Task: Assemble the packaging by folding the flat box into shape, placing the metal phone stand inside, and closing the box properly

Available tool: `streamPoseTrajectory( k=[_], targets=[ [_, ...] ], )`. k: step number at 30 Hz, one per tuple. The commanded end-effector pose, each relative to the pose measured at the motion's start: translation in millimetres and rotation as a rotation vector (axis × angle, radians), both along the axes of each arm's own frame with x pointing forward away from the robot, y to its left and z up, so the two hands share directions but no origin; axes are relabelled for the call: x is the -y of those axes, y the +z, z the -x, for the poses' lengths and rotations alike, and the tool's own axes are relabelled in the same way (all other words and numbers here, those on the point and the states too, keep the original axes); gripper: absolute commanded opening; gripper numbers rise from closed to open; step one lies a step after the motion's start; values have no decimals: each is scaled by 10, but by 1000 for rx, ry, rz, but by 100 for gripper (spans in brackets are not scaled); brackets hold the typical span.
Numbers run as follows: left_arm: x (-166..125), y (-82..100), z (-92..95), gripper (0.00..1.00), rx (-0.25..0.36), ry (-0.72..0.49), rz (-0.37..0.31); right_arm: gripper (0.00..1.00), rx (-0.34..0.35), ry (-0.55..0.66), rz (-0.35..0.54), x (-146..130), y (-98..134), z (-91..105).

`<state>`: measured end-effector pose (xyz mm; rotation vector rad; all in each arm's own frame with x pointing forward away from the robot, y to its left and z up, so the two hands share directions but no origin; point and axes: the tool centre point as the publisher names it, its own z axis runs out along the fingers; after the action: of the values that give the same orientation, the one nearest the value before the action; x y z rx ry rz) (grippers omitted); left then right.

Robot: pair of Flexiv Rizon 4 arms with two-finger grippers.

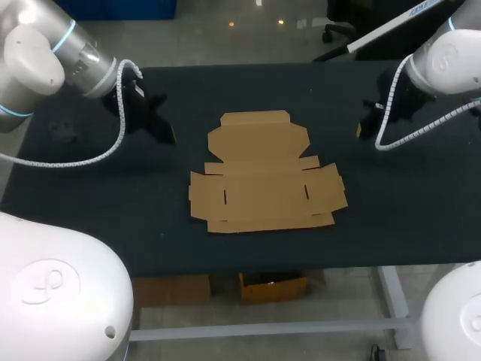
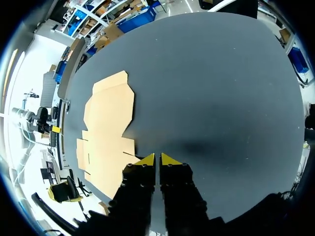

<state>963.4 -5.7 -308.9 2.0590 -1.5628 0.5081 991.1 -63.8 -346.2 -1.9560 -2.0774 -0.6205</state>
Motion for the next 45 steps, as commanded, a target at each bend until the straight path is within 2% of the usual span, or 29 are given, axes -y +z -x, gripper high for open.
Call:
streamPoseTrajectory(
  k=[1, 18, 22, 29, 35, 45],
  targets=[
    [6, 11, -33, 0, -15, -9, -7, 0, 3, -1, 2, 0, 4, 19],
    [6, 11, -33, 0, -15, -9, -7, 0, 3, -1, 2, 0, 4, 19],
    [50, 7, 3, 0, 8, -20, -18, 0, 3, -1, 2, 0, 4, 19],
    [108, -79, 50, 0, 20, -40, -37, 0, 13, 0, 28, -65, -51, -8],
    [143, -125, 149, 0, 56, -56, -59, 0, 40, -8, 37, -131, -142, -10],
    [182, -283, 86, 0, 82, -30, -51, 0, 61, -68, 15, -169, -345, 91]
  ],
)
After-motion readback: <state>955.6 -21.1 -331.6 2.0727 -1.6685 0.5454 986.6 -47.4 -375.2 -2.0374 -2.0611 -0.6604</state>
